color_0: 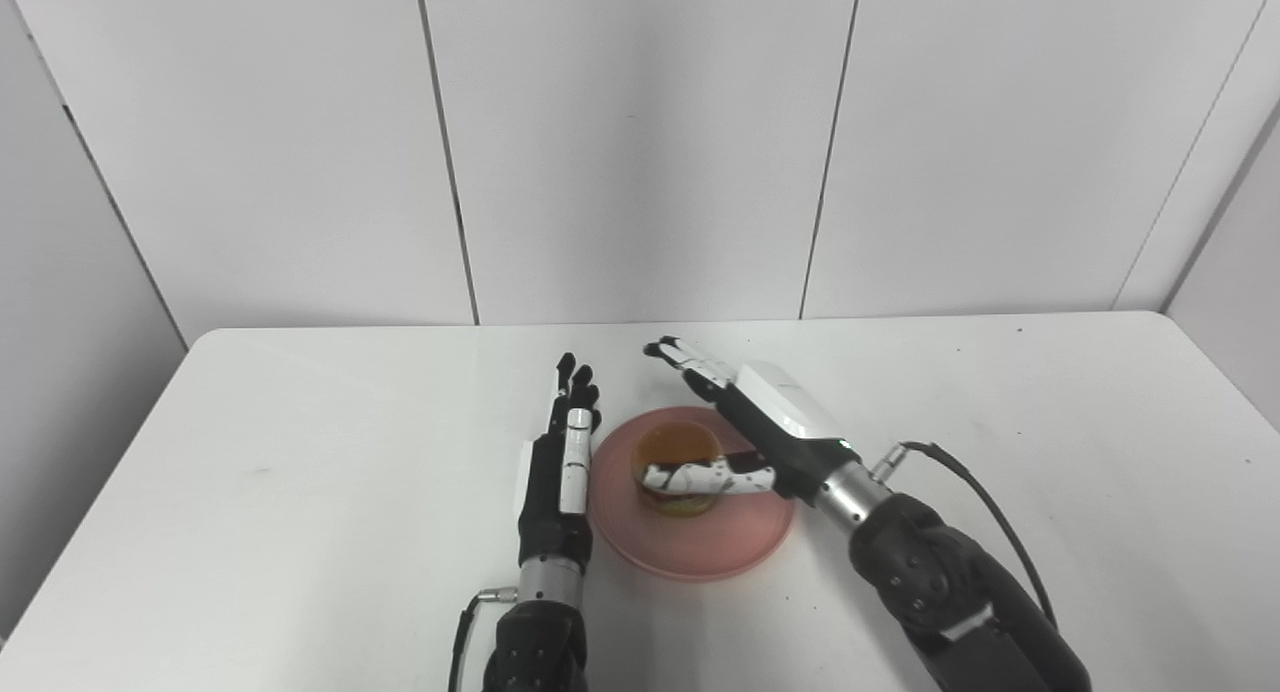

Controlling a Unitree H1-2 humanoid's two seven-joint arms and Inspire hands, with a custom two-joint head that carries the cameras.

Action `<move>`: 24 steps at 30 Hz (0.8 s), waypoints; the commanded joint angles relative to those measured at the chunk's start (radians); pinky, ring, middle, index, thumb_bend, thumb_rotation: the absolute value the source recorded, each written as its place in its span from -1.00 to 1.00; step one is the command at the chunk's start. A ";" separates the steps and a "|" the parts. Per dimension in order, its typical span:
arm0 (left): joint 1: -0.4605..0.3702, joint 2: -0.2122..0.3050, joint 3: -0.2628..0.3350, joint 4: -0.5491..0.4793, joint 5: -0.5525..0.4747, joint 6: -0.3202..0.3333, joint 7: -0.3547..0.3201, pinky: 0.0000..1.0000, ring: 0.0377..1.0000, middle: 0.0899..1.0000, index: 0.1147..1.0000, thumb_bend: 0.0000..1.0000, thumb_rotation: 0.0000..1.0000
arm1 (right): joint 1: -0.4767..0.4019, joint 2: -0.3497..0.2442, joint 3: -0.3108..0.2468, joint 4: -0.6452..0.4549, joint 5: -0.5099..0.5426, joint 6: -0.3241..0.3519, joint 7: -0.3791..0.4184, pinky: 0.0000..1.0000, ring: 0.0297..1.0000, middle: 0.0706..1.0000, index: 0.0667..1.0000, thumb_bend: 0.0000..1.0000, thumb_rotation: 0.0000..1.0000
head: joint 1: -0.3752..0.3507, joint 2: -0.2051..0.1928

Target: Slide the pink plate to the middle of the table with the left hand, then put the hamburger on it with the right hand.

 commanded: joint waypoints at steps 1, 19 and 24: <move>0.070 -0.006 0.000 0.037 0.008 -0.010 0.000 0.94 0.94 0.96 0.97 0.29 1.00 | -0.006 0.015 -0.045 -0.011 0.043 -0.060 -0.059 0.77 0.99 1.00 0.99 0.43 0.78 | -0.004 0.000; 0.080 0.005 0.004 0.032 -0.025 -0.029 -0.012 1.00 0.97 0.98 0.98 0.32 1.00 | 0.027 0.177 -0.279 0.201 0.496 -0.139 -0.079 1.00 1.00 1.00 1.00 0.48 0.89 | -0.029 -0.005; 0.078 0.014 -0.002 0.034 -0.004 -0.023 -0.001 1.00 0.97 0.98 0.97 0.33 1.00 | 0.040 0.200 -0.298 0.190 0.559 -0.123 -0.067 1.00 1.00 1.00 1.00 0.35 0.89 | -0.032 -0.007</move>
